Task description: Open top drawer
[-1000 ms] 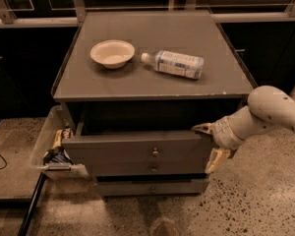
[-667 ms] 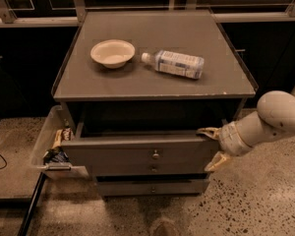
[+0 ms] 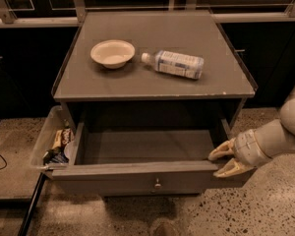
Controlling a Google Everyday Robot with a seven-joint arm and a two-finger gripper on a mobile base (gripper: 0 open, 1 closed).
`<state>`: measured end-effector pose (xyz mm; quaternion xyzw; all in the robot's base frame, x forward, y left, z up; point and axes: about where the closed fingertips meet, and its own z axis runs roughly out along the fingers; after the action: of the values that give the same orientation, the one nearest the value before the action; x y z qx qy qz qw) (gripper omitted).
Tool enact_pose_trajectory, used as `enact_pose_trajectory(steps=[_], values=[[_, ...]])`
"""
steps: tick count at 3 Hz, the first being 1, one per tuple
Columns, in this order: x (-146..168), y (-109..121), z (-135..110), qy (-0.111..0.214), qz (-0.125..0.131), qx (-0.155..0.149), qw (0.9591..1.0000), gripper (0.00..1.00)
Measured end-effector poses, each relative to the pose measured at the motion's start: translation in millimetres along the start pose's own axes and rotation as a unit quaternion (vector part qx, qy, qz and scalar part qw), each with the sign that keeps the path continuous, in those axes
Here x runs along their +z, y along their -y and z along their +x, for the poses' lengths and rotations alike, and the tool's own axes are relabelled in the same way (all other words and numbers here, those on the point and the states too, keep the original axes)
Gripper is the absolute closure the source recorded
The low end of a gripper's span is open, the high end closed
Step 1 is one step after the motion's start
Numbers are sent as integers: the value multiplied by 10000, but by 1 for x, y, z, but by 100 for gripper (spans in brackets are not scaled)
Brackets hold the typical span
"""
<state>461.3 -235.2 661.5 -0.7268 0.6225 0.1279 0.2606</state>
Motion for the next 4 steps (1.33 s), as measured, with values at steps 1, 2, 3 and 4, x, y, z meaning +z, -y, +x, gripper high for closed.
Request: enact_pose_trajectory(steps=[1,2,3,4], values=[[0,0,0,0,0,0,10000,86],[0,0,0,1,-1,0,10000,62],[1,0,0,2,-4,-1,10000,39],[7,-25,13,120,-82,211,9997,16]])
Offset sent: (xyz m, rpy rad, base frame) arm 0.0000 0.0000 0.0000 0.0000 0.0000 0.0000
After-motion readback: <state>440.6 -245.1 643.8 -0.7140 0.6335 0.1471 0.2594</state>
